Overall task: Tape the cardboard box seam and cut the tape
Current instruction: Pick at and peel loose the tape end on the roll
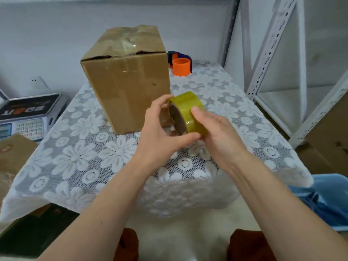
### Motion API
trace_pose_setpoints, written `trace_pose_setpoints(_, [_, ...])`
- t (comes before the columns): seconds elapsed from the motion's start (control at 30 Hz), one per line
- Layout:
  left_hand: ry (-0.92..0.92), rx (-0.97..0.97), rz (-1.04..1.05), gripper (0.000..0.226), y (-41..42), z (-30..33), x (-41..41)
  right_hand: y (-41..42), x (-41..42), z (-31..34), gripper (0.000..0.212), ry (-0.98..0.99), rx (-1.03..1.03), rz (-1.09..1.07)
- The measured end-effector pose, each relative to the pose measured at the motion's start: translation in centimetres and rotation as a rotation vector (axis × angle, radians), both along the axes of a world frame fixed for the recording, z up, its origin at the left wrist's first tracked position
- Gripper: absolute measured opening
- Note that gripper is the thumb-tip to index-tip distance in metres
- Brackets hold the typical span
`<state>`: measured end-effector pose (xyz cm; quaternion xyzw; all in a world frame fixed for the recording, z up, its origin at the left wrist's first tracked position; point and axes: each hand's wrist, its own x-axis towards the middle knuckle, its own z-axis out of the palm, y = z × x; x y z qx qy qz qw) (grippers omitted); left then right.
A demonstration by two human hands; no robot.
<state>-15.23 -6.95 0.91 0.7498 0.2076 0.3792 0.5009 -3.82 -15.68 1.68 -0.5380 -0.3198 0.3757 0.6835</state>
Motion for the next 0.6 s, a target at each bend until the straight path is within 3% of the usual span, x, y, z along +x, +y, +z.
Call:
trace_pose_setpoints(0.17, [-0.002,0.288,0.034,0.09,-0.4,0.0,-0.6,0.3,-1.5,0.6,0.05,0.006,-0.008,-0.116])
trace_pose_setpoints(0.27, [-0.027,0.394,0.064,0.082,-0.4,0.0,-1.5,0.9,-2.6,1.1,0.042,0.049,0.013,-0.126])
trace_pose_setpoints(0.4, [-0.019,0.32,0.085,0.082,0.7,-0.1,-2.9,2.0,-3.6,1.1,0.032,0.054,0.04,-0.088])
trace_pose_setpoints(0.6, [-0.101,-0.126,0.136,0.063,1.4,1.2,-4.6,3.1,-3.8,1.2,0.037,-0.106,-0.008,0.085])
